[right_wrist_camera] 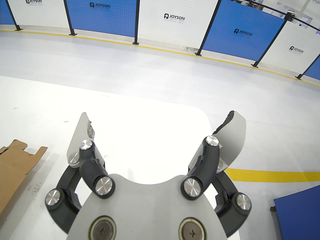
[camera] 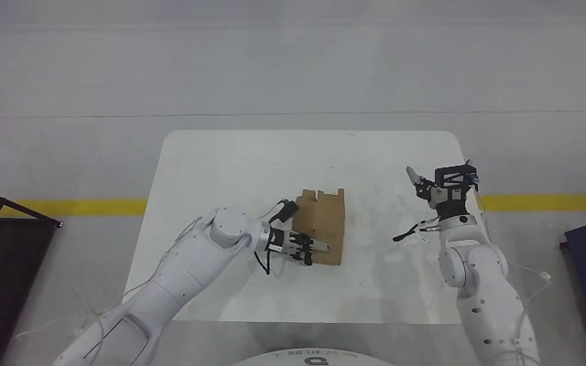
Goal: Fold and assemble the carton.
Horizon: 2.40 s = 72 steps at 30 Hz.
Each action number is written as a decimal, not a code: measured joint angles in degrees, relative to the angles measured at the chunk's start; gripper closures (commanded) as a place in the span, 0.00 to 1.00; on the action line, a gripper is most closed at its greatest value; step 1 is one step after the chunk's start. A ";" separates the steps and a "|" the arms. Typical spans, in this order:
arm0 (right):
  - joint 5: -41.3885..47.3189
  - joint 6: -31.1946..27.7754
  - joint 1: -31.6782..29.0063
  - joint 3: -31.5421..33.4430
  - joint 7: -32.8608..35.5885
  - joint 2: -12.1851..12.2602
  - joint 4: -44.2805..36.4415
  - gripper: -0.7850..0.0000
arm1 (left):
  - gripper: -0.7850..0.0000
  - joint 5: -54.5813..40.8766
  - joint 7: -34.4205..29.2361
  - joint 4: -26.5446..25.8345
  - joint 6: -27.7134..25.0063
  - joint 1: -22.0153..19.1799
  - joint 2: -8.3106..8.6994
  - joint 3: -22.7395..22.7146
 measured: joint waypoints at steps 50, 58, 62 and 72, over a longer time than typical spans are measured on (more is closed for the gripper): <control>46.66 -25.24 -4.11 11.75 41.92 1.94 -4.86 0.00 | 0.00 1.37 1.91 -1.01 -4.55 -0.37 0.98 -3.00; 46.66 -25.24 -4.11 11.76 41.92 1.94 -4.86 0.00 | 0.00 1.33 1.91 -0.86 -4.58 -0.39 0.96 -2.97; 46.66 -25.24 -4.11 11.76 41.92 1.94 -4.86 0.00 | 0.00 2.91 3.74 -2.72 -2.45 0.12 0.69 -1.60; 46.66 -25.24 -4.11 11.76 41.92 1.94 -4.86 0.00 | 0.00 0.72 4.18 -0.62 0.09 -1.89 -0.87 1.37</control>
